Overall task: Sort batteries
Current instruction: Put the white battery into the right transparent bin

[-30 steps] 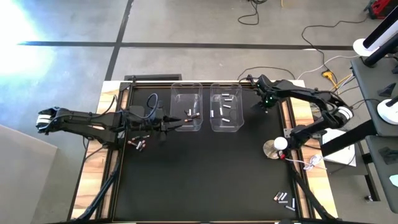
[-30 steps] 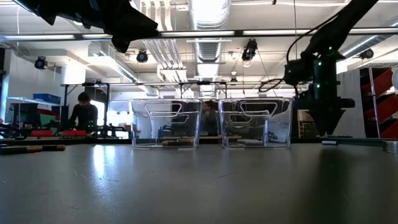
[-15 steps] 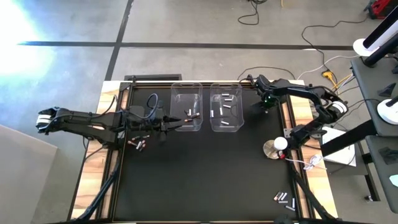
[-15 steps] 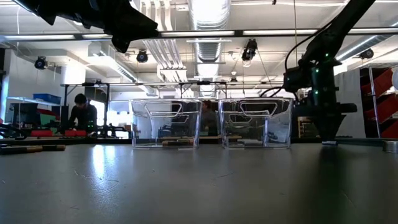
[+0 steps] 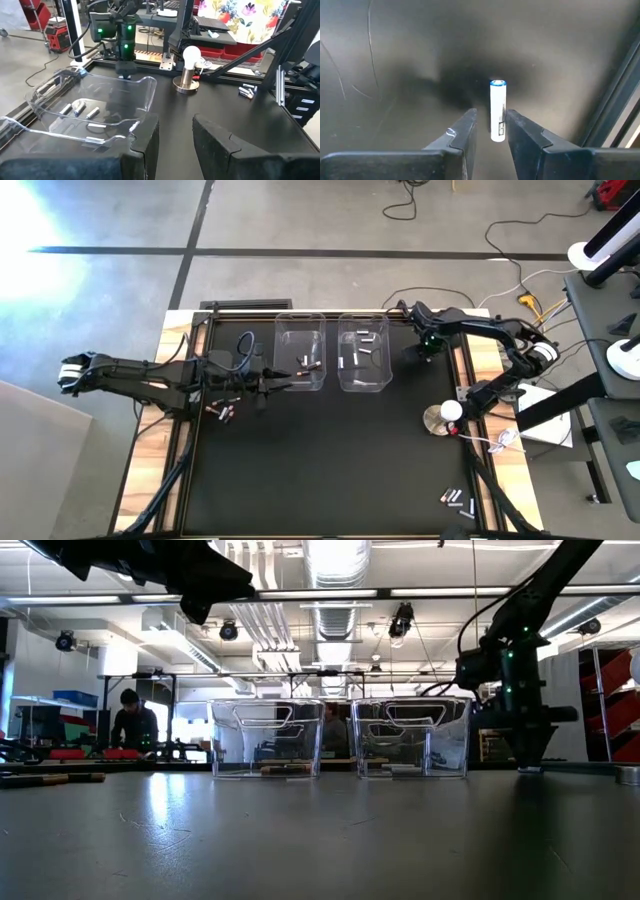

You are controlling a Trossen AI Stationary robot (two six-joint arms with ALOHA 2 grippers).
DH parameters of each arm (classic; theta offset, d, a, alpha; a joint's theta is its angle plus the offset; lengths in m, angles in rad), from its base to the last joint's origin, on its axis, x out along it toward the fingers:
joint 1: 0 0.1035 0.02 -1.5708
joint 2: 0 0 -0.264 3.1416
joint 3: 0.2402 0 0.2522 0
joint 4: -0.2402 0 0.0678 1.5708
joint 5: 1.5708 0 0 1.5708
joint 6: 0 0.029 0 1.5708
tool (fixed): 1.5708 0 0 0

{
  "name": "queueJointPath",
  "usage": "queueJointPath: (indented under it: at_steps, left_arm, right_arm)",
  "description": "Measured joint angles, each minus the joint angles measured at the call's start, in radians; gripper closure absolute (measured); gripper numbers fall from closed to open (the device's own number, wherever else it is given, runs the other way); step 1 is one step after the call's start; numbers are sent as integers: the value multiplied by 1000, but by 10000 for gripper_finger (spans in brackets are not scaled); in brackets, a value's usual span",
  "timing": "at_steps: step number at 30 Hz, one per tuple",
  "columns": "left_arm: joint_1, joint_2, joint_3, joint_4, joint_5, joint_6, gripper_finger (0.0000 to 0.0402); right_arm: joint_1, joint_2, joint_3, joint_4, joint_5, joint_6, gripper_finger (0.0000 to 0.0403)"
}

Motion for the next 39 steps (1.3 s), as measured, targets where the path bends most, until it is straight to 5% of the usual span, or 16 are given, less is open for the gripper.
queueJointPath:
  at_steps: [39]
  left_arm:
    - [-31,-9,0,21,12,0,303]
  right_arm:
    - [72,-85,-167,123,-2,118,382]
